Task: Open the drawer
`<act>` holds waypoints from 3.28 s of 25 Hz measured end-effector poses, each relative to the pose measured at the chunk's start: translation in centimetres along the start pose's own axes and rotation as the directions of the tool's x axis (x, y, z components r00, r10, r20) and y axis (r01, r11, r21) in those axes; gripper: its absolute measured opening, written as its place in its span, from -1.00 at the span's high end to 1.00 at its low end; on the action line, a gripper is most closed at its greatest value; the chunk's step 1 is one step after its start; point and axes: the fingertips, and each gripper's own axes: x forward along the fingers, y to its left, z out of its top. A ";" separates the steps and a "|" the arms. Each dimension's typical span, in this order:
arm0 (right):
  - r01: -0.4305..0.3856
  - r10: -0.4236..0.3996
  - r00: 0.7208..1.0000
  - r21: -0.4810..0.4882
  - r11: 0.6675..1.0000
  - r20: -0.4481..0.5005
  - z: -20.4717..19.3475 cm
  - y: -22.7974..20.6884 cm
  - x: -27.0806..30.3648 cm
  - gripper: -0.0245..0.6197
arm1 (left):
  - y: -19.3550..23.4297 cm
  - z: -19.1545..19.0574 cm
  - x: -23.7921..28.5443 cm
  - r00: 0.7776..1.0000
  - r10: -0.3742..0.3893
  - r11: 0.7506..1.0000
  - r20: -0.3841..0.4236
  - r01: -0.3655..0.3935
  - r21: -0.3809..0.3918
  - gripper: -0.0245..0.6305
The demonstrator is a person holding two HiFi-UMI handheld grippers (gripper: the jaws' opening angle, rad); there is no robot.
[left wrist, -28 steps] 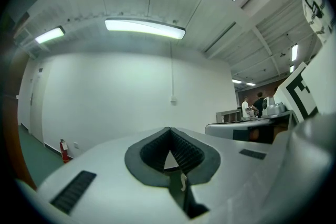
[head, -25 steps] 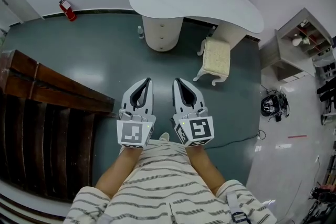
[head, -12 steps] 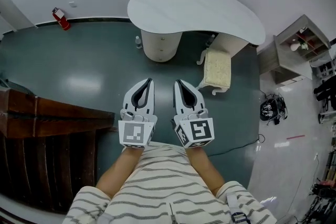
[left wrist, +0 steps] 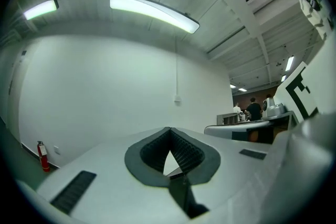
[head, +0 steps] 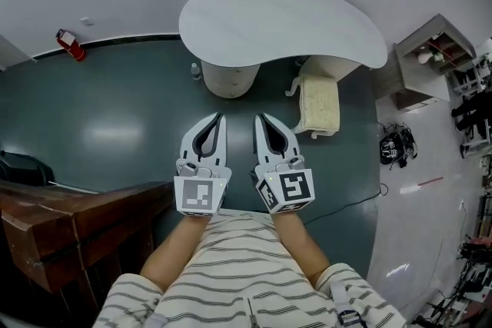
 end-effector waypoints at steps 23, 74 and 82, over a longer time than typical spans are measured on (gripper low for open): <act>0.048 -0.051 0.994 -0.025 0.999 -0.098 -4.9 -8.3 12.8 0.89 | 5.8 -7.3 12.3 0.993 0.094 0.994 -0.077 -0.098 -0.046 0.91; 0.114 -0.108 0.957 0.005 0.993 -0.268 -42.1 -20.1 28.5 0.88 | 8.2 -37.4 19.7 0.957 0.117 0.985 -0.266 -0.147 -0.096 0.91; 0.122 -0.109 0.947 0.025 0.992 -0.303 -45.6 -21.1 29.9 0.70 | 7.9 -38.7 19.8 0.953 0.122 0.983 -0.277 -0.155 -0.101 0.91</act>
